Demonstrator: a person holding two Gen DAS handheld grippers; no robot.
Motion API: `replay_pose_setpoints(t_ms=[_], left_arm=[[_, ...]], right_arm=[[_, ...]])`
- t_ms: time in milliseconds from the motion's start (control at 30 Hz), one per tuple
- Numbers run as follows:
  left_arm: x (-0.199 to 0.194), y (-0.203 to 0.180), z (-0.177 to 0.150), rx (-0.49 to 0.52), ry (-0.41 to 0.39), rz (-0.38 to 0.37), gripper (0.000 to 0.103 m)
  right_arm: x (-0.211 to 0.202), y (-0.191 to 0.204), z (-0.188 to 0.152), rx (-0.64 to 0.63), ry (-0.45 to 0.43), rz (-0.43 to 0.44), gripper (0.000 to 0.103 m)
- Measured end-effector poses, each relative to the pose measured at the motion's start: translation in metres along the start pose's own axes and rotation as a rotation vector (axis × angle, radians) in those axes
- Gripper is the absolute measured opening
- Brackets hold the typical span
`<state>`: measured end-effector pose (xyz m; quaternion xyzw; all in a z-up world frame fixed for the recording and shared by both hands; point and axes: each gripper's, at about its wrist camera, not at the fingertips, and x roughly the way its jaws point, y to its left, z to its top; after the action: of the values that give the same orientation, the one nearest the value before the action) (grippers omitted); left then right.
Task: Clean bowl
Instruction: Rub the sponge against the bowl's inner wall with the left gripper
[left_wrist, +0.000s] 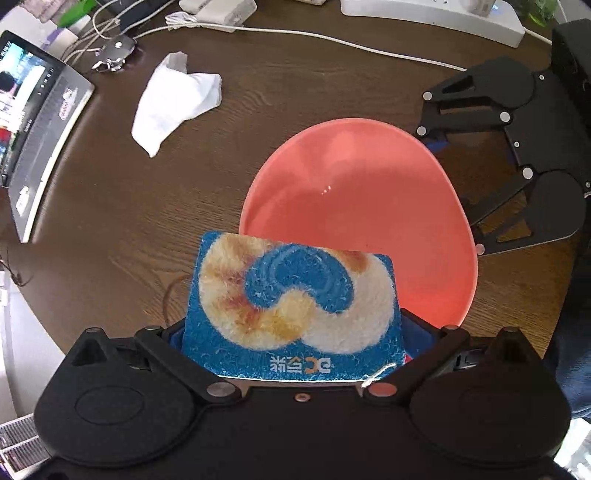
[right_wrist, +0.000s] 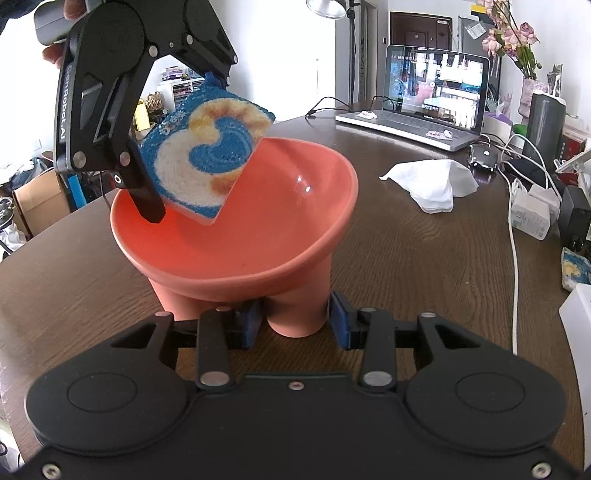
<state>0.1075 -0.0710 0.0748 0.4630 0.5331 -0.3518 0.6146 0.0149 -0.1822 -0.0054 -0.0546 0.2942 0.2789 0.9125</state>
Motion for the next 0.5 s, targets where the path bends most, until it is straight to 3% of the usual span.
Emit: replay_pose_setpoints(t_ms=[300, 500], left_arm=[[0.029, 0.015, 0.016, -0.029, 0.087, -0.032, 0.103], [0.017, 0.012, 0.014, -0.007, 0.065, -0.065, 0.103]], right_arm=[[-0.002, 0.0, -0.001, 0.005, -0.013, 0.002, 0.044], [-0.001, 0.0, 0.0, 0.008, -0.01, 0.004, 0.044]])
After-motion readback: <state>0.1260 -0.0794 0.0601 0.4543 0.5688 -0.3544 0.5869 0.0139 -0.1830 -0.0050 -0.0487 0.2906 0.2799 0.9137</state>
